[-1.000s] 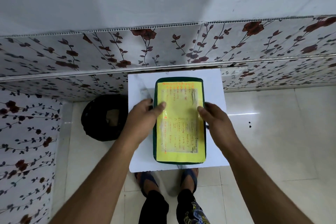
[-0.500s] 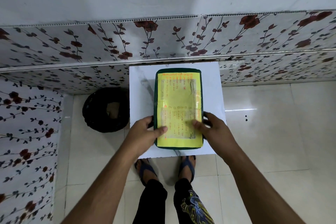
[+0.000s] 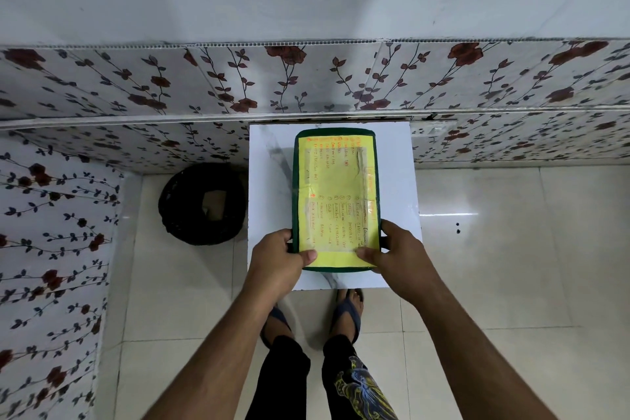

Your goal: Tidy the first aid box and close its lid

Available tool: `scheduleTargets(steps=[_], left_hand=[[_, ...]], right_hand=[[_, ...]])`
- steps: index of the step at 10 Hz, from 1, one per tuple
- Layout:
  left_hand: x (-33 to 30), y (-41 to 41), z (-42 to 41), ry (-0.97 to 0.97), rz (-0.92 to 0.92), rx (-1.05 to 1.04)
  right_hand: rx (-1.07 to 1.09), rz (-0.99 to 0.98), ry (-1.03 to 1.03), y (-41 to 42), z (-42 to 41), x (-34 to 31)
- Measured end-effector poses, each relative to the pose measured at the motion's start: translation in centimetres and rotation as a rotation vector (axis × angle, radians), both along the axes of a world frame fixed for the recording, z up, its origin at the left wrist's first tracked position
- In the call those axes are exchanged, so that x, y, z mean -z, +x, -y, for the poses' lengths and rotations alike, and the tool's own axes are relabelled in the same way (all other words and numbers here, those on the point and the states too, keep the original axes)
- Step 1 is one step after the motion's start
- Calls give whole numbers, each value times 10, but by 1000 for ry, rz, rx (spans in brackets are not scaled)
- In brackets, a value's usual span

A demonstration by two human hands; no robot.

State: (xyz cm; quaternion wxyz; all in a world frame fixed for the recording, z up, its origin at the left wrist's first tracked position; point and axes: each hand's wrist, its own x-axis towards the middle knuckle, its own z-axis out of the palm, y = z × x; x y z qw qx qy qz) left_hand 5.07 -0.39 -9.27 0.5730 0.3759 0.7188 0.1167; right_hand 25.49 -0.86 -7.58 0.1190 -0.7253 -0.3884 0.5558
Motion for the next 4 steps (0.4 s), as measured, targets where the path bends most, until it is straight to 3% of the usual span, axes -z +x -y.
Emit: scheduleTargets(steps=[2, 3, 4], left_hand=[[2, -12, 9, -59, 83, 30], [-10, -18, 4, -45, 29, 44], [-56, -23, -13, 86, -65, 13]], right_hand=[[-111, 41, -59, -6, 6, 3], [-161, 126, -11, -2, 0, -14], [-261, 299, 200, 7, -12, -64]])
